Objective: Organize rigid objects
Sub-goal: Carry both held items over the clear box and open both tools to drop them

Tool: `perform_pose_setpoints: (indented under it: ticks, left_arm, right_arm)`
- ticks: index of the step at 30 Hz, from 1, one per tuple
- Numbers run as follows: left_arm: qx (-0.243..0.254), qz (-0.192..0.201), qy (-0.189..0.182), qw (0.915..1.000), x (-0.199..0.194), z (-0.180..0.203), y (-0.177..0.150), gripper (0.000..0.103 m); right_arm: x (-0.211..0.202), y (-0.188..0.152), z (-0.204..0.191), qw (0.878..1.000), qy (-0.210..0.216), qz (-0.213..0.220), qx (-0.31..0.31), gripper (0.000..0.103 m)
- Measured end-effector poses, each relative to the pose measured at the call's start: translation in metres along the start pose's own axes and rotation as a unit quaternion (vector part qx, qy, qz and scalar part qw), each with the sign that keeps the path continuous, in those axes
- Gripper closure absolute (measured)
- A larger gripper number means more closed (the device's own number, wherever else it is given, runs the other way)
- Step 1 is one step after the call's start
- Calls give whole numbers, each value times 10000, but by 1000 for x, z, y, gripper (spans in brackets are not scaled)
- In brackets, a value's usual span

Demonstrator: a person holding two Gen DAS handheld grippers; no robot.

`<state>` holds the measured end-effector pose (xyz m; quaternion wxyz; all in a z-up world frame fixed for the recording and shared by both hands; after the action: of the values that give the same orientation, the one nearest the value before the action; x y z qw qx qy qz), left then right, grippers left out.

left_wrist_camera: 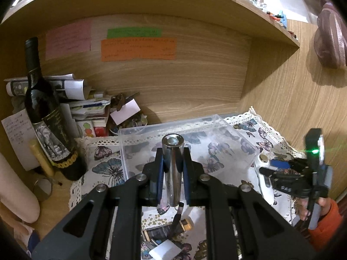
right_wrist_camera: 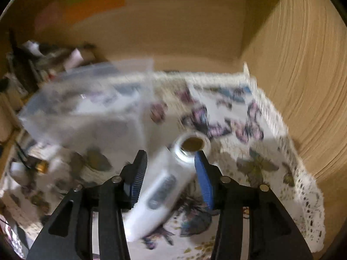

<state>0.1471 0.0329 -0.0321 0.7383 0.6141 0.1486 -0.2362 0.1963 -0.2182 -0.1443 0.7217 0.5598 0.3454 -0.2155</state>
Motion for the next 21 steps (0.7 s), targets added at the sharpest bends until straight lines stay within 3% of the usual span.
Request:
perform_pose_setpoints:
  ticks: [3, 6, 8, 10, 15, 21]
  left_arm:
    - [9, 3, -16, 10000, 3, 0, 2, 88]
    - [5, 17, -11, 10000, 4, -2, 6, 88]
    - [-16, 35, -11, 10000, 4, -4, 12, 88]
    - [-52, 68, -35, 10000, 1, -6, 19, 88]
    - [-84, 252, -4, 9996, -9, -10, 36, 88]
    - [-47, 579, 180, 9981, -17, -9, 57, 88]
  right_arm:
    - [21, -3, 8, 9994, 56, -322, 133, 51]
    - [29, -2, 7, 9990, 105, -425, 42, 52]
    - [28, -1, 5, 9993, 85, -376, -36, 68]
    - [26, -1, 3, 9995, -28, -310, -37, 70]
    - [-7, 8, 5, 9995, -152, 241, 148, 70]
    - [-64, 47, -2, 9926, -227, 1192, -31, 70]
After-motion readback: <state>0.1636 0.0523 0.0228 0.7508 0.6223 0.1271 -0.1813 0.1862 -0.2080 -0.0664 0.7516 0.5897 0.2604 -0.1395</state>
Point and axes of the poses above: each gripper's, at about its wrist camera, not at the fingertips, and x roughly the way its jaws point, z to its right, y to its top, the point moved 2 cm from there along x, roughly the way its jaws point, and after that the axes turned 8 degrees about -x, right-handed, at the moved point
